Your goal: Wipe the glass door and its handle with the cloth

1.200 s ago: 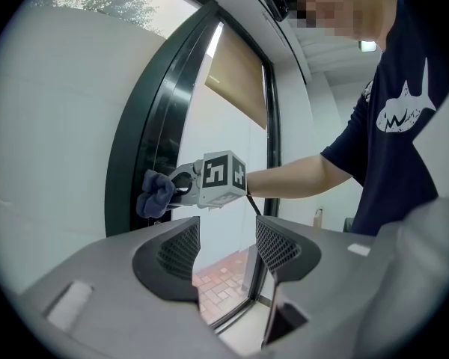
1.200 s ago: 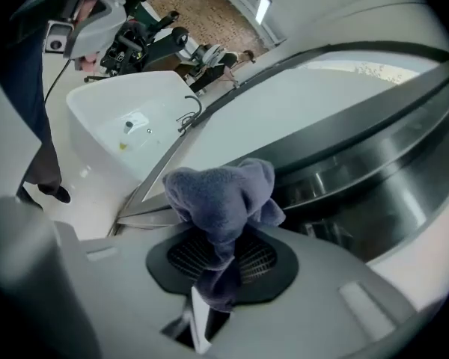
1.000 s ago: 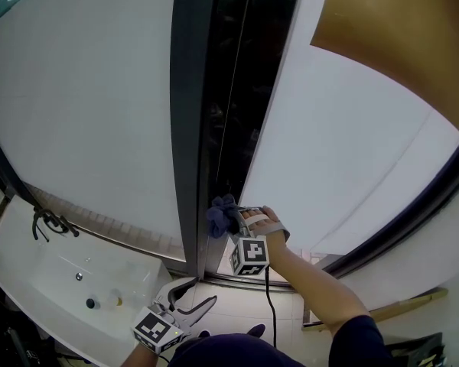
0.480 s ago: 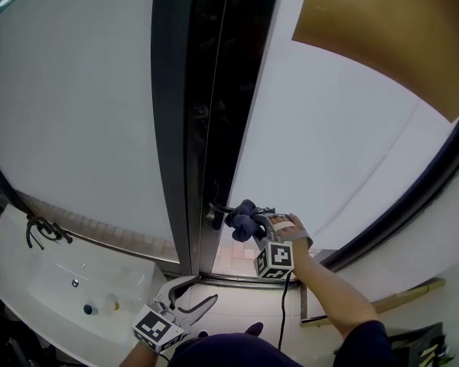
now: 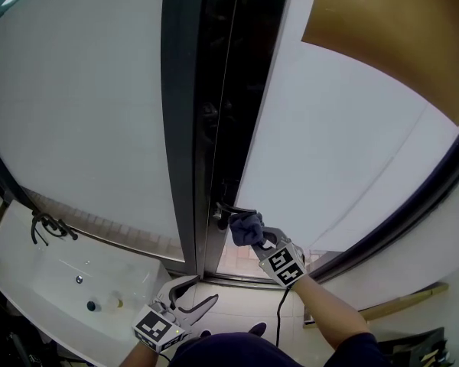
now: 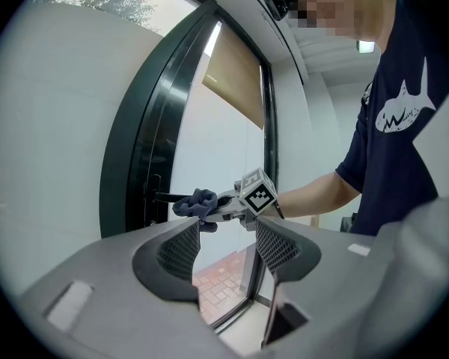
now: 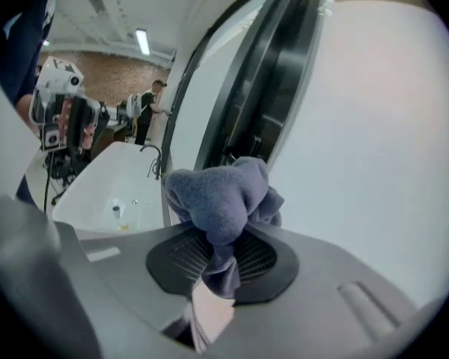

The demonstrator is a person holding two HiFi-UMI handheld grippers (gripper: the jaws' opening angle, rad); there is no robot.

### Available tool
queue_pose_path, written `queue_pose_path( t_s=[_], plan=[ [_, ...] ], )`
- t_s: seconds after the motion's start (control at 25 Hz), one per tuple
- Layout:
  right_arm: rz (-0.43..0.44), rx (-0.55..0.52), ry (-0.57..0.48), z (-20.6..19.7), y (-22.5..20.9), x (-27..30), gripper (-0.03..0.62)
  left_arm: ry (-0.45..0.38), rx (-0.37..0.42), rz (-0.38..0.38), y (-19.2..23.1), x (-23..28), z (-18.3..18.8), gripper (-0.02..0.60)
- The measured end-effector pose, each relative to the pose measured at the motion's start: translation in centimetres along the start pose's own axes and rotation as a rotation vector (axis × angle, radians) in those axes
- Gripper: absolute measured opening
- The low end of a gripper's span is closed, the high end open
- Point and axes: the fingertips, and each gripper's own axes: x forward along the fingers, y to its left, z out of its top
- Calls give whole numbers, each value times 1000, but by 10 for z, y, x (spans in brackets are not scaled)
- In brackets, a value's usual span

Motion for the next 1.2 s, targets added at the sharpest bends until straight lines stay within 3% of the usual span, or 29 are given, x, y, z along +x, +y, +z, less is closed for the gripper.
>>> queue_pose_path(
  t_s=[0.08, 0.24, 0.56, 0.8, 0.92, 1.04, 1.2],
  plan=[
    [50, 93, -21, -1, 19, 12, 74, 2, -3, 11, 2, -3, -2, 230],
    [104, 180, -43, 3, 46, 38, 74, 4, -7, 25, 4, -9, -1, 230],
    [90, 558, -123, 29, 19, 94, 74, 34, -32, 68, 9, -19, -3, 230],
    [35, 840, -285, 39, -10, 109, 74, 58, -39, 94, 12, -24, -8, 230],
    [13, 846, -304, 44, -13, 114, 74, 46, -33, 85, 11, -24, -10, 230],
    [-40, 781, -283, 45, -14, 116, 83, 72, -30, 90, 13, -21, -13, 230],
    [-56, 740, -303, 44, -15, 114, 109, 41, -25, 66, 10, -16, -12, 230]
  ],
)
